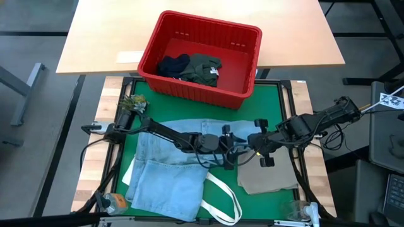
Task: Fold Laundry from Bin
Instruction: Fold the light blue pants
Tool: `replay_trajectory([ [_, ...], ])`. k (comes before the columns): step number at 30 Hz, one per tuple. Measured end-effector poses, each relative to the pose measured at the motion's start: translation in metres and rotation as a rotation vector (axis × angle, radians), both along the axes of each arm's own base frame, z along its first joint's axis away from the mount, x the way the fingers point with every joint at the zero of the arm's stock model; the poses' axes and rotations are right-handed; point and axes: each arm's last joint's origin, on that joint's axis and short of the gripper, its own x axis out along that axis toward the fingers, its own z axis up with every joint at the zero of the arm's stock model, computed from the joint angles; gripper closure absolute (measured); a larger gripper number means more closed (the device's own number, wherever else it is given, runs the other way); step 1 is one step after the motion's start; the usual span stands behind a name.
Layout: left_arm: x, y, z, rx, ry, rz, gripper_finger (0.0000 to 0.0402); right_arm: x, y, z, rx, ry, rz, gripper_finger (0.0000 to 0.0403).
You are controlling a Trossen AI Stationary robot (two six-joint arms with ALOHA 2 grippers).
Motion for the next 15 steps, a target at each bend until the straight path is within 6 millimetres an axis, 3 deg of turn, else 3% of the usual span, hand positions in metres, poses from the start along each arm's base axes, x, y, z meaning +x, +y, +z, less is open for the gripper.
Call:
replay_trajectory([
  [4,0.0,0.0009,0.0001,0.002,-0.003,0.021,0.0234,0.0001,-0.0001,0.0,-0.003,-0.002,-0.001,0.0386],
  [12,0.0003,0.0023,0.0001,-0.002,-0.005,0.028,0.037,0.0003,0.0,0.0001,-0.005,-0.004,0.005,0.0386],
  [15,0.0003,0.0022,0.0002,-0.003,-0.006,0.028,0.0388,0.0002,0.0004,0.0001,0.007,0.0,0.009,0.0385],
])
